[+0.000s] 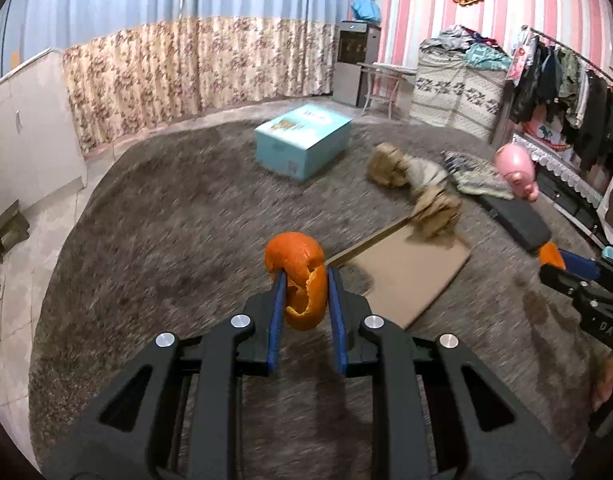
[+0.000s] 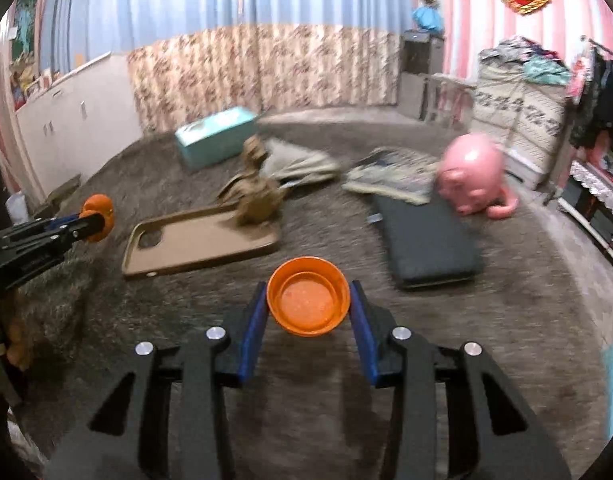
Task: Collect trash
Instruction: 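Grasp the orange plastic lid with the right tool while the left tool holds the peel, then carry the orange peel and orange lid over the basket with both tools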
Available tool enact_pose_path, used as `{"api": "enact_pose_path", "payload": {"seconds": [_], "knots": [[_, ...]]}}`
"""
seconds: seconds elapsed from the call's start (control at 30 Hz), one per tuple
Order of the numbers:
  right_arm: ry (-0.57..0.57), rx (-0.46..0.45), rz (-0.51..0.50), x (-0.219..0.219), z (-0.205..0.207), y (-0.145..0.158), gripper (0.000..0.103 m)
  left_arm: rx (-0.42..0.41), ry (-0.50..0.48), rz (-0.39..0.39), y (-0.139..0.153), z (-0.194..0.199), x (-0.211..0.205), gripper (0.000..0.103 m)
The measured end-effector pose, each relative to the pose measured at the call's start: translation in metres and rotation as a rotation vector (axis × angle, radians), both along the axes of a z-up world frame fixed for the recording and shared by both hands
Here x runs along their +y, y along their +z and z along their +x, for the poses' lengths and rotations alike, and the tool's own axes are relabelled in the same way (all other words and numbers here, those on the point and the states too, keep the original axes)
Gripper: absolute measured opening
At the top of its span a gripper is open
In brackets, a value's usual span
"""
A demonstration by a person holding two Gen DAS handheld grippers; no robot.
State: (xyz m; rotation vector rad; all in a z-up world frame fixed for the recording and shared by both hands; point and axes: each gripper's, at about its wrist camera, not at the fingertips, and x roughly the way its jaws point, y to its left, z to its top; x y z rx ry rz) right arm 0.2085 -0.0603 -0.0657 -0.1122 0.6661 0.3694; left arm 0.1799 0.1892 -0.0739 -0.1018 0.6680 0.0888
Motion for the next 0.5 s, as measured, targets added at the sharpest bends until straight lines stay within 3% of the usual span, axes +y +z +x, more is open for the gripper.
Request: {"api": "enact_pose_path", "payload": {"seconds": [0.2,0.5], "knots": [[-0.139,-0.09,-0.002,-0.078,-0.017,0.031,0.041,-0.051,-0.081,-0.012,0.021,0.011,-0.049,0.019],[-0.367,-0.175,-0.029,-0.204,-0.049,0.059,0.041,-0.095,-0.298,-0.021,0.041,0.029,-0.169,0.019]]}}
